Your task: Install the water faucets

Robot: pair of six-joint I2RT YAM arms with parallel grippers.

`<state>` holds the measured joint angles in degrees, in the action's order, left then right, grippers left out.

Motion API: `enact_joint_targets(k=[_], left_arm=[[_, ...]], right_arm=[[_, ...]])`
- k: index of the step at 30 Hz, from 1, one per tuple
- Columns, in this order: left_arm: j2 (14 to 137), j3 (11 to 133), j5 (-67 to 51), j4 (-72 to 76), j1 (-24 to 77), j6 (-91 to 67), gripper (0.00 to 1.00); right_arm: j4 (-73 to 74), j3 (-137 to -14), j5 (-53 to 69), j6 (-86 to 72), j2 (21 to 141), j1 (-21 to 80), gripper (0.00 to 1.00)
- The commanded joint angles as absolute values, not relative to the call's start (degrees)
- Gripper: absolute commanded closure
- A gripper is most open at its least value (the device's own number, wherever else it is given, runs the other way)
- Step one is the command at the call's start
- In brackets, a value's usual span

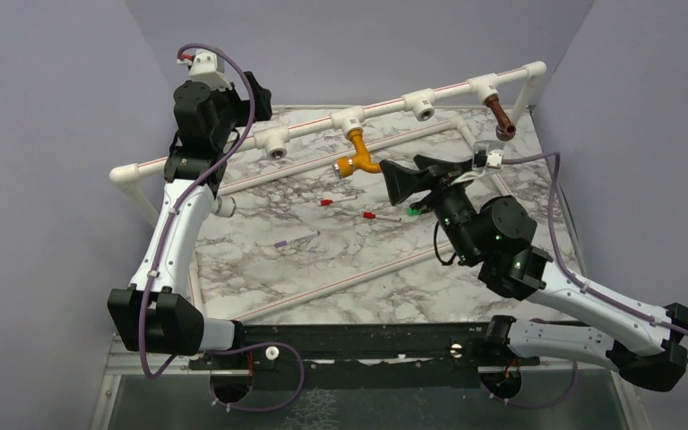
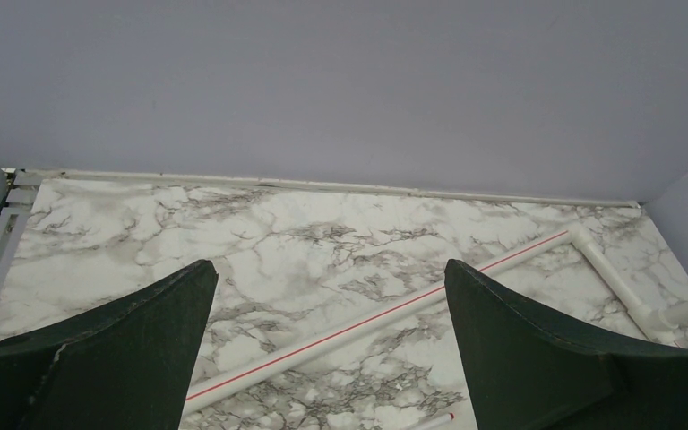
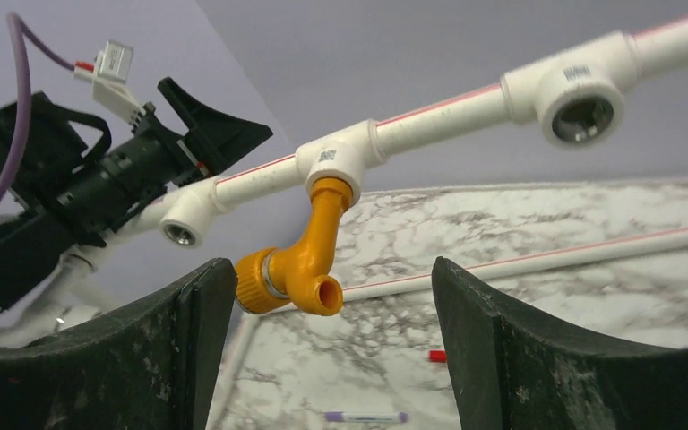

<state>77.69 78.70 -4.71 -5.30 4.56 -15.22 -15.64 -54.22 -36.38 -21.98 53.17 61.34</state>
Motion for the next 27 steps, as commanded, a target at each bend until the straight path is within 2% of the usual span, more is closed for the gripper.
enact_joint_targets(k=[1,10,18,27], left_arm=[[80.8,74.5,-6.2,-13.5,2.2,-15.6,0.01],[80.7,74.5,-6.3,-13.5,2.2,-15.6,0.01],[80.8,74.5,-6.2,-13.5,2.2,-15.5,0.01],[80.9,74.5,-6.3,-13.5,2.2,-15.5,0.01]], right_arm=[[-6.7,-61.6,-26.0,6.0,54.2,61.6,0.17],[13.4,-71.5,-6.3,44.2,56.1,61.6,0.16],[15.4,-71.1,-9.1,70.0,58.7,61.6,0.16],[10.5,-68.6,-14.4,86.0,62.6,61.7,0.17]])
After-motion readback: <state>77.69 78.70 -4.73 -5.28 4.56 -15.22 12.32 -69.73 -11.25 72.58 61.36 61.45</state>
